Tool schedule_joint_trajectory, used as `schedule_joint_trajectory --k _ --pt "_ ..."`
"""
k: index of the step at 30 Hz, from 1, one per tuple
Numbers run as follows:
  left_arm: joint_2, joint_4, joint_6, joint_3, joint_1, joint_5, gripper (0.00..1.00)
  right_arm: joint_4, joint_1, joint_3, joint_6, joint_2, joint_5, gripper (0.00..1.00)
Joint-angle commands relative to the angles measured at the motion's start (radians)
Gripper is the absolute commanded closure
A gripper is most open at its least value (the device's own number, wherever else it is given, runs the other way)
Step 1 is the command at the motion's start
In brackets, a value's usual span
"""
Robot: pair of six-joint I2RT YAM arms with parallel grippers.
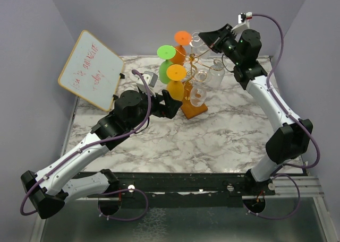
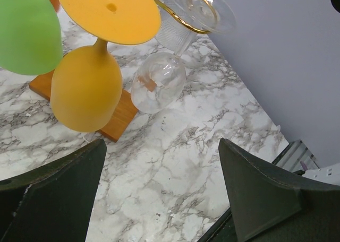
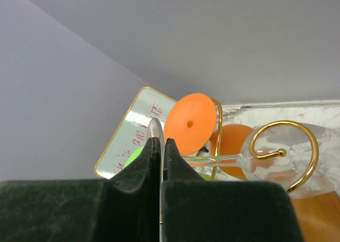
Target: Place the wine glass upside down on the wine glass rack
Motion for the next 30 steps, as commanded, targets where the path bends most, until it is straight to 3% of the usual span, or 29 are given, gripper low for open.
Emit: schedule_joint_trajectory --k 1,19,30 --pt "-0.02 -0.013 -0.008 -0.013 -0.002 -0.028 0.13 0.008 0.005 -0.008 -0.004 -0.048 0.055 0.99" --pt "-0.025 -0.012 -0.011 -0.021 -0.001 -0.046 0.12 -0.044 0.006 -0.054 -0.047 -0.098 0.251 0.99" --pt "-0.026 -0.01 -0.01 -0.022 -0.002 -0.051 0.13 0.025 0.005 -0.044 -0.129 -0.071 0.312 0.99"
